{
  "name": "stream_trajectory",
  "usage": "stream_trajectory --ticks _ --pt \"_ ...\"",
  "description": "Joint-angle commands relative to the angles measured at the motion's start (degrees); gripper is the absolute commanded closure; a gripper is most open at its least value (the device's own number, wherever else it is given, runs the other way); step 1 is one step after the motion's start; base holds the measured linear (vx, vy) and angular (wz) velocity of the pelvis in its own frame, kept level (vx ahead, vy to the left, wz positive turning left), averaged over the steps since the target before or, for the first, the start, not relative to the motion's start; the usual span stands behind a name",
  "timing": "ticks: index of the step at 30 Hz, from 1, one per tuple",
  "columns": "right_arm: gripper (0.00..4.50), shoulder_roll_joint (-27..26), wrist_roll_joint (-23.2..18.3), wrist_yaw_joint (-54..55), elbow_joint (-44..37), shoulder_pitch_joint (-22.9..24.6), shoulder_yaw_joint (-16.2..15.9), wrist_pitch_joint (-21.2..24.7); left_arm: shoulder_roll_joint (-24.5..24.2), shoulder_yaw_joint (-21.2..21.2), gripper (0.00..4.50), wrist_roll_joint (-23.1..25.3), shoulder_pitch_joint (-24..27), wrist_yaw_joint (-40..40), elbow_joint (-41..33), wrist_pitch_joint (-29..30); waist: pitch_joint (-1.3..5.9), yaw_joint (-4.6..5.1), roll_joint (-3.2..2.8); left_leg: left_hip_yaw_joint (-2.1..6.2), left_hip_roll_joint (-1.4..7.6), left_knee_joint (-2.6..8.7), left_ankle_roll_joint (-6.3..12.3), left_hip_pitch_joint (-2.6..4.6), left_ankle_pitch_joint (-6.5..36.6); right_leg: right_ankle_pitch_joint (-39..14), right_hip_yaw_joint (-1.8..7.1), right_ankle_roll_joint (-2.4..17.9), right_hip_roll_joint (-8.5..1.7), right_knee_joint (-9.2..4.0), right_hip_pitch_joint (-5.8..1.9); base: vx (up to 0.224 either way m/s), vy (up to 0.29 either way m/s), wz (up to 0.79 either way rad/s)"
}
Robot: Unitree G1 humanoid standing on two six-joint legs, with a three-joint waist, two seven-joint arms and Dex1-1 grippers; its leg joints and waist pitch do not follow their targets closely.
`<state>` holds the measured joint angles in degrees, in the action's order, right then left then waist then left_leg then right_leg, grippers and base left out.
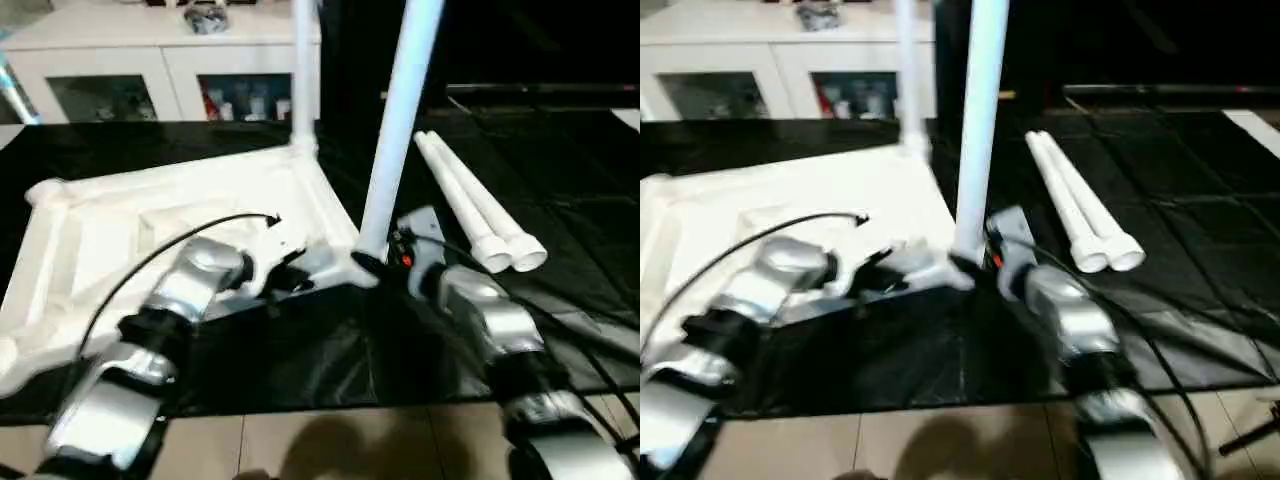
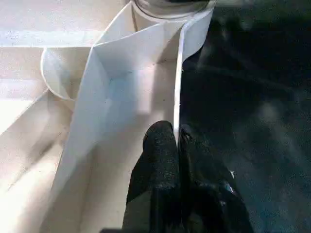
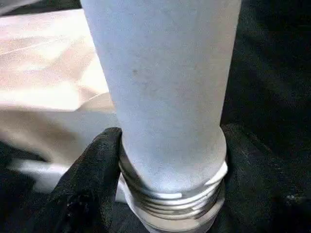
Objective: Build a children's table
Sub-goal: Rotate leg to tighten
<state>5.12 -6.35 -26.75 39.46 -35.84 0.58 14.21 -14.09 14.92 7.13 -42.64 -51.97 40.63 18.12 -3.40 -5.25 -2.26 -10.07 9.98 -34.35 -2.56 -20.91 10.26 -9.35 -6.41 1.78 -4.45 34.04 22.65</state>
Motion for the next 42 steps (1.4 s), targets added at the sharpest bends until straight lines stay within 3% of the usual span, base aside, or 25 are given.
stream_trajectory --ticks 1,3,4,6,10,13,20,27,32,42 --pt "1.76 -4.9 -0.9 -1.5 1.8 -0.2 -3.9 1.2 3.6 -0.1 4.5 -0.8 -2.4 4.2 -3.2 0.6 3.98 0.01 0.59 1.65 3.16 4.34 0.56 0.76 14.7 -25.3 3.31 7.4 -5.5 -5.52 -2.56 0.0 0.0 0.0" --pt "1.76 -5.2 -0.9 -2.1 1.9 -0.3 -3.7 0.5 3.6 0.2 4.5 -0.3 -2.5 4.4 -3.2 0.4 4.21 -0.13 0.54 1.51 3.22 4.19 1.39 0.51 12.9 -21.5 3.55 8.0 -5.54 -5.13 -2.66 0.0 0.0 0.0" --pt "1.2 -5.4 -1.0 -2.2 2.1 -0.4 -3.4 0.3 3.4 0.3 4.5 0.0 -2.4 4.4 -3.0 0.0 4.37 -0.16 0.57 1.41 3.23 4.12 1.89 0.49 11.7 -18.7 3.63 8.8 -5.4 -4.72 -2.71 0.0 0.0 0.0" --pt "1.06 -5.4 -0.9 -1.8 2.4 -0.5 -2.8 -0.1 2.7 0.4 4.5 0.5 -2.0 4.1 -3.3 -0.6 4.5 -0.2 0.36 1.32 3.13 3.96 2.72 0.25 9.8 -14.7 3.66 10.3 -5.36 -4.17 -2.98 0.0 0.0 0.0" --pt "0.96 -5.2 -0.1 -1.7 2.9 -0.6 -2.8 -1.3 1.9 0.6 4.5 0.5 -1.4 3.4 -4.2 0.0 4.39 -0.08 0.29 1.32 3.19 4.04 2.82 0.26 10.2 -15.1 3.54 10.5 -5.33 -4.33 -3.02 0.0 0.0 0.0" --pt "0.64 -3.8 -0.2 -4.5 0.9 0.9 -3.7 -1.9 0.6 0.8 4.5 0.8 -0.7 2.2 -4.3 -1.2 4.3 0.05 0.16 1.4 3.34 4.22 2.26 0.46 12.3 -17.0 3.56 10.1 -5.31 -4.53 -2.93 0.0 0.0 0.0" --pt "0.05 3.5 -0.4 -16.0 -4.9 5.4 -5.8 -3.0 -3.1 1.4 4.5 -0.7 1.2 -5.4 -4.4 -6.6 4.46 -0.39 0.18 1.25 3.31 4.01 3.61 0.15 10.7 -13.6 3.6 10.5 -5.21 -4.1 -3.25 0.0 0.0 0.0" --pt "0.05 12.7 -2.1 -29.0 -10.7 7.9 -7.1 -1.9 -7.7 3.0 4.5 -2.4 2.7 -15.3 -5.0 -13.0 4.32 -0.98 0.09 1.26 3.44 4.04 3.59 0.2 11.9 -16.9 3.47 9.6 -5.16 -4.5 -3.16 0.0 0.0 0.0" --pt "0.05 18.4 -3.7 -39.6 -14.3 8.1 -8.6 -0.5 -10.7 5.3 4.5 -1.9 3.3 -22.3 -4.4 -18.2 4.33 -1.89 0.29 1.22 3.72 4.02 4.02 0.34 11.8 -16.6 3.54 10.3 -5.19 -4.25 -2.88 0.0 0.0 0.0" --pt "0.05 19.8 -3.6 -45.8 -12.8 4.9 -10.9 -3.3 -12.5 8.1 4.5 -1.5 3.5 -29.1 -3.9 -23.4 4.45 -3.13 0.36 1.21 3.96 4.04 3.15 0.54 11.4 -16.6 3.67 10.5 -5.38 -4.0 -2.65 0.0 0.0 0.0"
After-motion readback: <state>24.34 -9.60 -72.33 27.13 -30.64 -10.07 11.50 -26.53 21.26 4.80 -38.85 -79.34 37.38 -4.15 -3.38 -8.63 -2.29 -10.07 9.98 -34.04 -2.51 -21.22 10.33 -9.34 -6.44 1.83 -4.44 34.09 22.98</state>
